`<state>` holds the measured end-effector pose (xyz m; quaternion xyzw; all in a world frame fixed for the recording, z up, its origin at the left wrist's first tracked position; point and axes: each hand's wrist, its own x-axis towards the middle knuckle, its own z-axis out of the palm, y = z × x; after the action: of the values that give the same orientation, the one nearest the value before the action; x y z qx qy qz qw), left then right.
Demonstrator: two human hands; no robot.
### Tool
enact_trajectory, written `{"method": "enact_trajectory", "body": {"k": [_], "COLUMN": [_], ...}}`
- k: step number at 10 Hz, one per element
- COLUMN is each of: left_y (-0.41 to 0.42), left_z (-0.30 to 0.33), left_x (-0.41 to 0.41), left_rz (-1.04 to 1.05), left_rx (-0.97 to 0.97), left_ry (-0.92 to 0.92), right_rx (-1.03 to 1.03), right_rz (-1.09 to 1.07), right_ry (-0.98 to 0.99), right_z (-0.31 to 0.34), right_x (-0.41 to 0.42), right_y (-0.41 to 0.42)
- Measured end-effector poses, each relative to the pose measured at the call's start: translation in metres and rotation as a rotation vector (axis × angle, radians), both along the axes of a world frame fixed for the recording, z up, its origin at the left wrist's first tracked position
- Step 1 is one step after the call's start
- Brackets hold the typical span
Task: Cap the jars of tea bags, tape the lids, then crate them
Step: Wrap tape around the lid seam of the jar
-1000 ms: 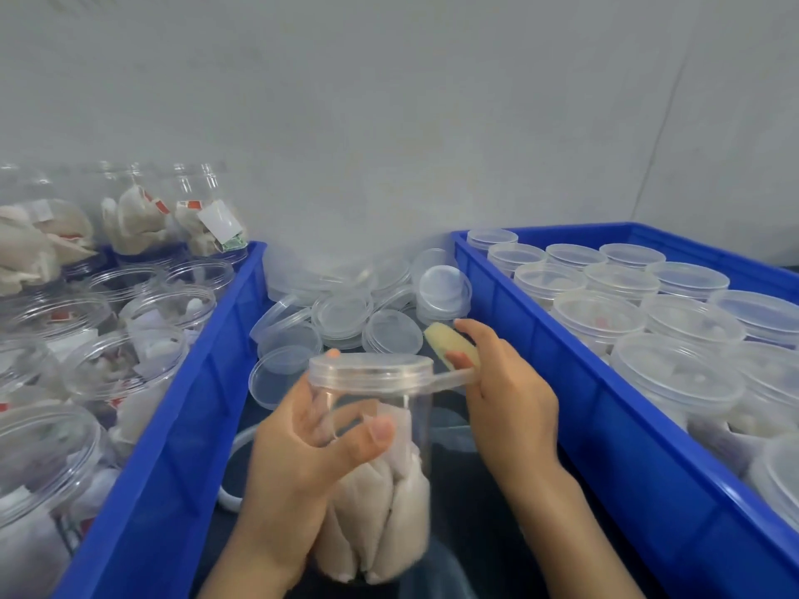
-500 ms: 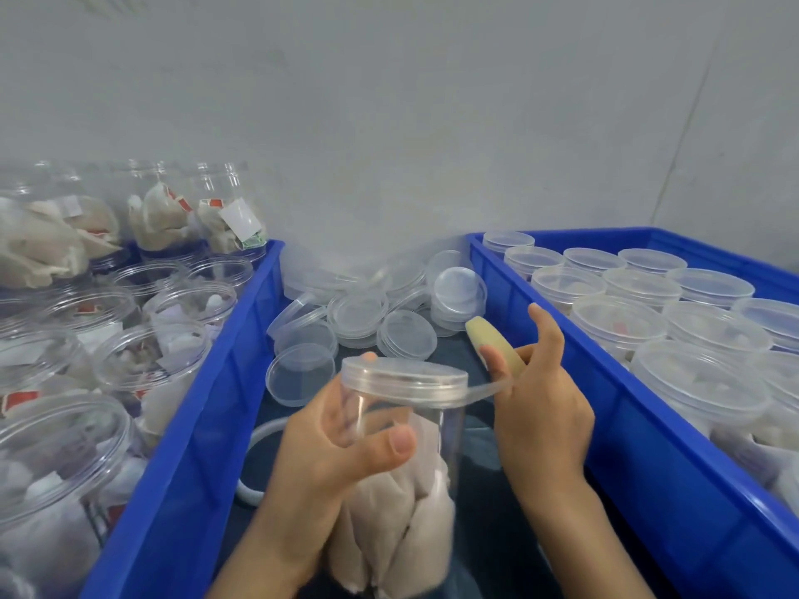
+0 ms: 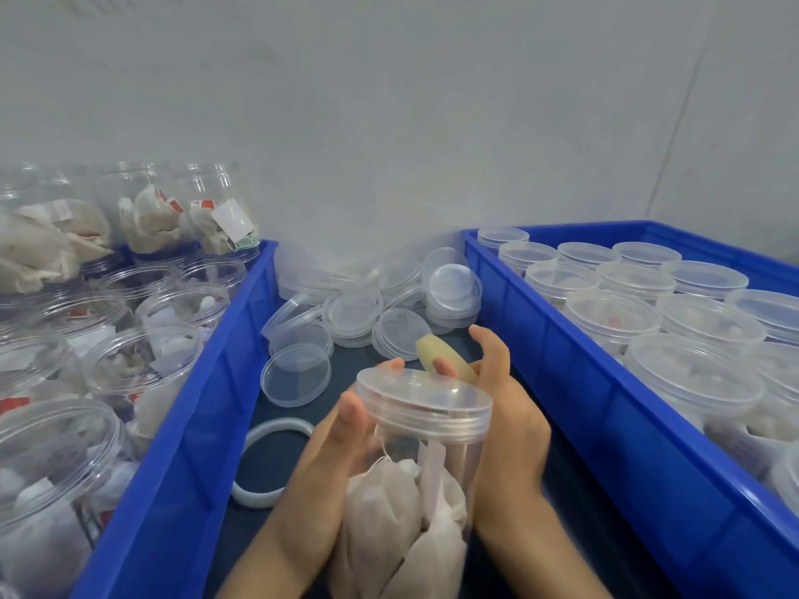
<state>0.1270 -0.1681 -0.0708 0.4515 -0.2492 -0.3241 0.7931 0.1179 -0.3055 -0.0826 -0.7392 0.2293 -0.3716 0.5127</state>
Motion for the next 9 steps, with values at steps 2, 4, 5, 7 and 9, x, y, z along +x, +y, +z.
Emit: {"method": "enact_trajectory", "body": {"k": [2, 4, 5, 7, 9], "left_y": [0.006, 0.0, -0.008, -0.014, -0.005], "left_z": [-0.015, -0.024, -0.028, -0.032, -0.031], "left_x": [0.009, -0.006, -0.019, -0.021, -0.004], "left_rz": [0.63, 1.12, 0.992, 0.971, 0.973], "left_rx": [0.298, 0.391, 0.468, 0.644, 0.434], "left_ry": [-0.318, -0.593, -0.516, -0.525, -0.377], "right_rx": [-0.582, -0.612, -0.65, -0.584, -0.527], "right_rz": [-0.149, -0.025, -0.088, -0.019, 0.2], "right_ry": [0.056, 0.251, 0.311, 0.403, 0.209], "right_z": [-0.004, -0.005, -0.005, -0.003, -0.006], "right_x": [-0.027, -0.021, -0.02, -0.019, -0.022], "right_y": [0.013, 0.005, 0.006, 0.003, -0.003]}}
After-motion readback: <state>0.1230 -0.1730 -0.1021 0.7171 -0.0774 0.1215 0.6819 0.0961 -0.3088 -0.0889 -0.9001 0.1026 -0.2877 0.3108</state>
